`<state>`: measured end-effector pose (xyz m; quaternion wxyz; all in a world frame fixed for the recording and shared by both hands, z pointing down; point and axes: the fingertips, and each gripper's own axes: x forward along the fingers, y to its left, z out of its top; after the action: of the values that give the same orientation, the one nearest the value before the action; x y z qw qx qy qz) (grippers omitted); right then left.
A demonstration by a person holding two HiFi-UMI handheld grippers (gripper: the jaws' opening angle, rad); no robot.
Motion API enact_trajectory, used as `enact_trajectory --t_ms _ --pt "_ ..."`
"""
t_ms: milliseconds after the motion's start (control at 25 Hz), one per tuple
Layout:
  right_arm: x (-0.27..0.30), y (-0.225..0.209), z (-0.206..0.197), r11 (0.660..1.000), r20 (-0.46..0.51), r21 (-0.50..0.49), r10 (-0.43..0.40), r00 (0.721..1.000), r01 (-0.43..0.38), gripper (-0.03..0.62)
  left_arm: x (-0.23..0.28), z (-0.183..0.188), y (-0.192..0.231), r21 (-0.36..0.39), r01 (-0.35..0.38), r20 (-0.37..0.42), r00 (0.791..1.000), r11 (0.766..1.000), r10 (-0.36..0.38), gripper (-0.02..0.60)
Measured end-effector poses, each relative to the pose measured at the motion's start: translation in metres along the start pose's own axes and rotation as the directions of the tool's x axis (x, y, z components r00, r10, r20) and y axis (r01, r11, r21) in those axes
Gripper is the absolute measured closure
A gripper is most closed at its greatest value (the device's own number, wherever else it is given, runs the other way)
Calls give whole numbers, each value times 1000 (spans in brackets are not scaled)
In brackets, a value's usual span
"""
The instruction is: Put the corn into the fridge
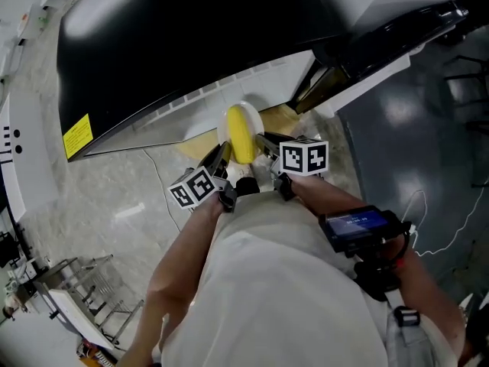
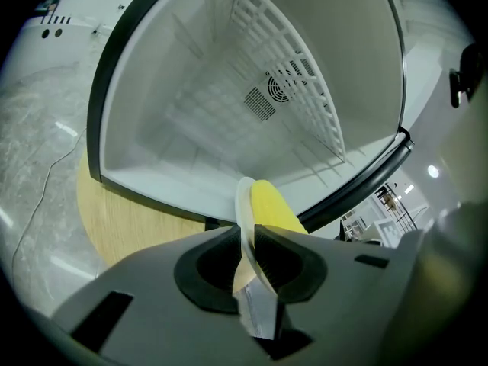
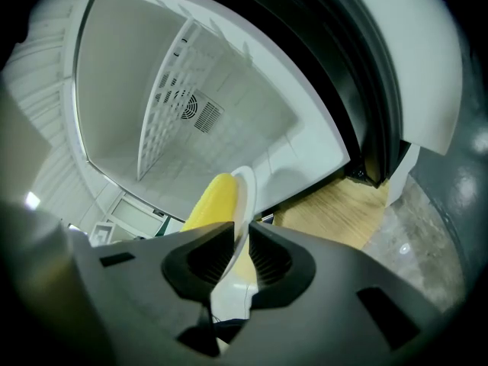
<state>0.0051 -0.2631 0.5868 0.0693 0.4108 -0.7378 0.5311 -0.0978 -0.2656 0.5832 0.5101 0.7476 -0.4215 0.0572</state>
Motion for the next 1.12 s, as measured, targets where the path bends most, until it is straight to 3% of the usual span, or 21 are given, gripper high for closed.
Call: enact_trajectory --t_ms 680,1120 --pt "8 -10 -8 999 16 19 -33 999 33 533 13 -2 12 75 7 -60 998 997 -2 520" --pt "17 -19 -5 998 54 41 -56 997 54 533 22 1 18 78 5 -58 998 997 -1 520"
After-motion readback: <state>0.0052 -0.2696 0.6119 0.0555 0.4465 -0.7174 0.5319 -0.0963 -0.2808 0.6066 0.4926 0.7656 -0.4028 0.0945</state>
